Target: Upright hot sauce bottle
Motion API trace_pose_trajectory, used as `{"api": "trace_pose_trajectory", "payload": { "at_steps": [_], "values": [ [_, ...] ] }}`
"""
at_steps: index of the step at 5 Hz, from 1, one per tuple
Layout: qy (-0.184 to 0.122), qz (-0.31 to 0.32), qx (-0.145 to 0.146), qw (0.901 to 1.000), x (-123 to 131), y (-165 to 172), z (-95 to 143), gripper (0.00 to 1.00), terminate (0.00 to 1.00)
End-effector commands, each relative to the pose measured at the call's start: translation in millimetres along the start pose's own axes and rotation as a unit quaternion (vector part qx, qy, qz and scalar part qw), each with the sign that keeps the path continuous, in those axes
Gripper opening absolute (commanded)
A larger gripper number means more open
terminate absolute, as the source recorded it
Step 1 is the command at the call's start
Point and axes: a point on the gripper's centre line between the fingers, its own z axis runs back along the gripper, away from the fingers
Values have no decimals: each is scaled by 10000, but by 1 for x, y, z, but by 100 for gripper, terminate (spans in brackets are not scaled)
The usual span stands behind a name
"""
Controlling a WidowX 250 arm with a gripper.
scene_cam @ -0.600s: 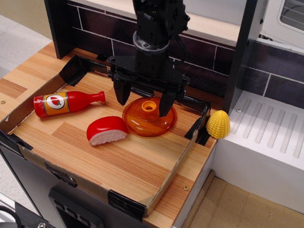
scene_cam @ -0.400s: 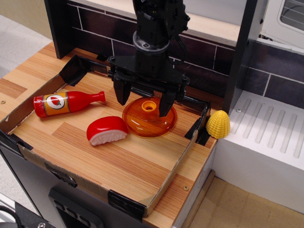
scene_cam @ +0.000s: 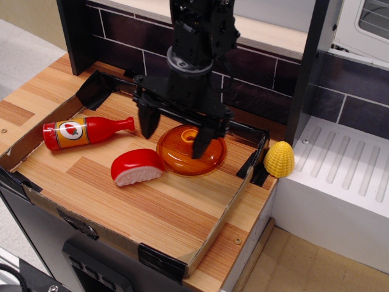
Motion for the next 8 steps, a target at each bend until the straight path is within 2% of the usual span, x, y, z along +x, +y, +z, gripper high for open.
{"api": "trace_pose_trajectory", "payload": {
  "at_steps": [1, 2, 3, 4, 6, 8],
  "values": [
    [-21, -1736, 546, 9833, 20, 46, 32, 100, 0],
    [-340, -2678, 731, 9601, 28, 58, 22, 100, 0],
    [-280, -3410, 772, 9365, 45, 66, 4, 100, 0],
    [223, -3783, 967, 9203, 51, 67, -11, 100, 0],
    [610, -4284, 962, 8964, 49, 64, -36, 100, 0],
    [508, -4496, 1059, 8855, 46, 59, -54, 100, 0]
  ]
}}
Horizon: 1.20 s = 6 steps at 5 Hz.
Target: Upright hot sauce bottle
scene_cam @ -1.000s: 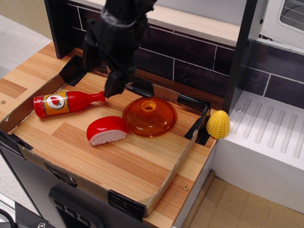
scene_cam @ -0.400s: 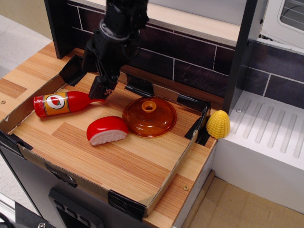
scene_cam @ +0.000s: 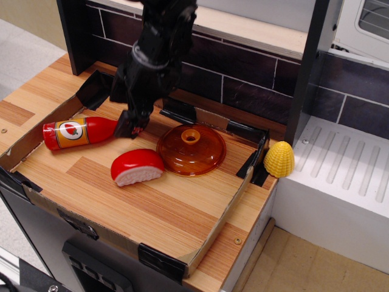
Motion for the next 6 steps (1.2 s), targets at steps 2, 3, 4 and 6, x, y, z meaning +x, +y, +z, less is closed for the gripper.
{"api": "trace_pose_trajectory", "payload": {
  "at_steps": [2, 3, 4, 6],
  "values": [
    [104, -114, 46, 9999, 16, 6, -11, 100, 0],
    [158, -252, 0, 9996, 18, 5, -15, 100, 0],
    [-19, -212, -42, 9998, 15, 9, -12, 0, 0],
    [-631, -540, -31, 9965, 4, 15, 8, 0, 0]
  ]
}}
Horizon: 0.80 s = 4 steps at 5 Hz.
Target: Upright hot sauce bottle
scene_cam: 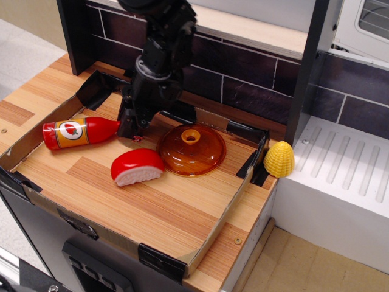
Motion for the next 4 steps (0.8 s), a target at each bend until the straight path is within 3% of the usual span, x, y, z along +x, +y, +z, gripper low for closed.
{"api": "trace_pose_trajectory", "payload": {
  "at_steps": [1, 4],
  "values": [
    [-914, -66, 346, 9952, -8, 12, 43, 0, 0],
    [-2258, -616, 184, 9721, 1, -21, 116, 0, 0]
  ]
}}
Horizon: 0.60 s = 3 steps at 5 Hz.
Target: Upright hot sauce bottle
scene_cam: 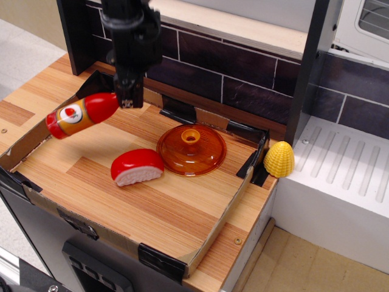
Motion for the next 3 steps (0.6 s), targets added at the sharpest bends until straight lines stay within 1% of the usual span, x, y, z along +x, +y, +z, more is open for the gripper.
{"api": "trace_pose_trajectory", "payload": {
  "at_steps": [1, 2, 3],
  "values": [
    [-1049, -482, 239, 9930, 33, -25, 54, 0, 0],
    [-1612, -524, 262, 9852, 47, -41, 71, 0, 0],
    [-2256, -391, 149, 9733, 61, -50, 70, 0, 0]
  ]
}}
